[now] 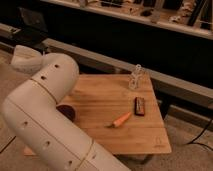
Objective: Place the white sponge in the ceramic cup
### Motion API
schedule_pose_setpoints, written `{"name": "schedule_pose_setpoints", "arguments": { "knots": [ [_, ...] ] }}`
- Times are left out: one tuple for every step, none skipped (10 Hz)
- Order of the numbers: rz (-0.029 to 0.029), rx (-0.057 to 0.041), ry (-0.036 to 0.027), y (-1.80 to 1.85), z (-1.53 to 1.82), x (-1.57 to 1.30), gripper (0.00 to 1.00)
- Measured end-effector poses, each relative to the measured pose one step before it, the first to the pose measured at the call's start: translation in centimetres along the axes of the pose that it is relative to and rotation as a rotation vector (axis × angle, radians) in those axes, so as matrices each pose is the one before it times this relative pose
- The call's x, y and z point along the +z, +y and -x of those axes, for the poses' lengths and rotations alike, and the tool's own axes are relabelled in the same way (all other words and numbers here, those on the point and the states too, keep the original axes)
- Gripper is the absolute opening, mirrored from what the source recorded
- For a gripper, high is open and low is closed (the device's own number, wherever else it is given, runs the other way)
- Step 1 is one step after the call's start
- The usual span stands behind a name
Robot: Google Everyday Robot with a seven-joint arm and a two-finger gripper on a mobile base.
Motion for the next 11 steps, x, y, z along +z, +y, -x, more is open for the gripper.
{"name": "schedule_pose_setpoints", "arguments": {
  "knots": [
    [0.00081, -0.00720, 0.00494, -0.090, 0.165, 0.099, 0.00],
    [-0.00197, -0.01311, 0.00565, -0.170, 0.264, -0.080, 0.00],
    [-0.00117, -0.00897, 0.00088, -0.060, 0.198, -0.102, 0.00],
    [-0.00163, -0.00870, -0.00054, -0.039, 0.195, -0.211, 0.00],
    [-0.00137, -0.00798, -0.00078, -0.001, 0.205, -0.184, 0.00],
    [-0.00159, -0.01570, -0.00216, 0.126, 0.419, -0.314, 0.00],
    [0.00005, -0.00840, -0.00078, 0.123, 0.233, -0.129, 0.00],
    [0.00107, -0.00918, -0.00099, 0.187, 0.271, -0.091, 0.00],
    [0.00152, -0.00542, 0.00094, 0.155, 0.170, 0.012, 0.00],
    [0.00005, 0.00012, -0.00044, 0.002, 0.005, -0.008, 0.00],
    [0.00003, -0.00006, 0.00006, 0.000, -0.002, 0.007, 0.00]
  ]
}}
